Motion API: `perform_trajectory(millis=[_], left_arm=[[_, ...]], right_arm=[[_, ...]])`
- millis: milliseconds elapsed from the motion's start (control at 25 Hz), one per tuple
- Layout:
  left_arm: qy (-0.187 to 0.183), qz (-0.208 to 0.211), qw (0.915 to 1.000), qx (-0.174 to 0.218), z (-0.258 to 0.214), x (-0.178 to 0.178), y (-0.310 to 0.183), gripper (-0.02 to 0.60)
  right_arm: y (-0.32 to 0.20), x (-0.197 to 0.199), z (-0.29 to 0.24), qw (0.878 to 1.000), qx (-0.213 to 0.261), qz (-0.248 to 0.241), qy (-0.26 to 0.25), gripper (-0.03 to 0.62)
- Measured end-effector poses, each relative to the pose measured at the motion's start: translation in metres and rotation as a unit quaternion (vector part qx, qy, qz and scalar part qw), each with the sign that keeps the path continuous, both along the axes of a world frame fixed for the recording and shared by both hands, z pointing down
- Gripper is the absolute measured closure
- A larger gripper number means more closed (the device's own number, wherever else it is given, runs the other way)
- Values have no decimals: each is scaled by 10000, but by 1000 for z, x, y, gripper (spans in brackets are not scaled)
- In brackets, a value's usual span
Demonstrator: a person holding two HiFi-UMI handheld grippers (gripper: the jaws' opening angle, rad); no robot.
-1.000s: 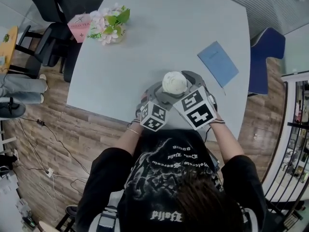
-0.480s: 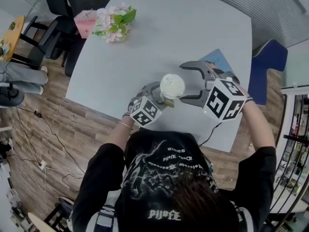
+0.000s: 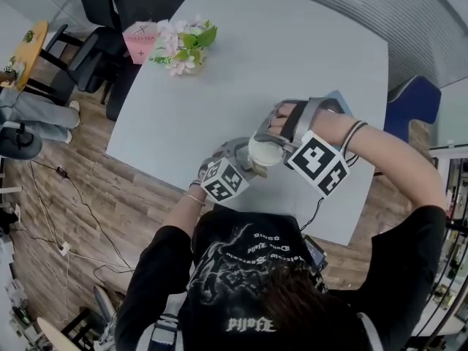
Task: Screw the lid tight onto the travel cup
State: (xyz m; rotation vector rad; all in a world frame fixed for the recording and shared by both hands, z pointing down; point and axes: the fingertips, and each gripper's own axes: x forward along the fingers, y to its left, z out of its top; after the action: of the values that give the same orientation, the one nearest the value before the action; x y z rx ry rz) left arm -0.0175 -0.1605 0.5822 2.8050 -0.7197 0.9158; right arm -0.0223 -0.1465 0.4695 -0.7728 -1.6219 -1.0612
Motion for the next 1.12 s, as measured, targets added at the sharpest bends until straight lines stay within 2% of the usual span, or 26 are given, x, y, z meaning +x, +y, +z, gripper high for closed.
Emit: perform_trajectory(millis=[200, 400, 520, 680, 880, 1120], left_arm=[[12, 96, 9999, -54, 1, 2, 0, 238], [16, 115, 9999, -56, -2, 2, -1, 238], [-58, 177, 9998, -53, -1, 0, 0, 239], [-81, 128, 9999, -20, 0, -1, 0, 239], [-33, 41, 10000, -19, 1, 0, -1, 239], [35, -22, 10000, -9, 2, 0, -1, 239]], right_arm=[[1, -7, 16, 9956, 168, -909, 180, 168], [1, -9, 13, 9967, -82, -765, 265, 164], [1, -13, 14, 9989, -286, -340, 171, 164], [0, -18, 12, 9956, -686, 631, -101, 163], [-5, -18, 14, 9795, -1019, 1689, -408, 161], [-9, -22, 12, 9537, -1256, 2632, -736, 160]])
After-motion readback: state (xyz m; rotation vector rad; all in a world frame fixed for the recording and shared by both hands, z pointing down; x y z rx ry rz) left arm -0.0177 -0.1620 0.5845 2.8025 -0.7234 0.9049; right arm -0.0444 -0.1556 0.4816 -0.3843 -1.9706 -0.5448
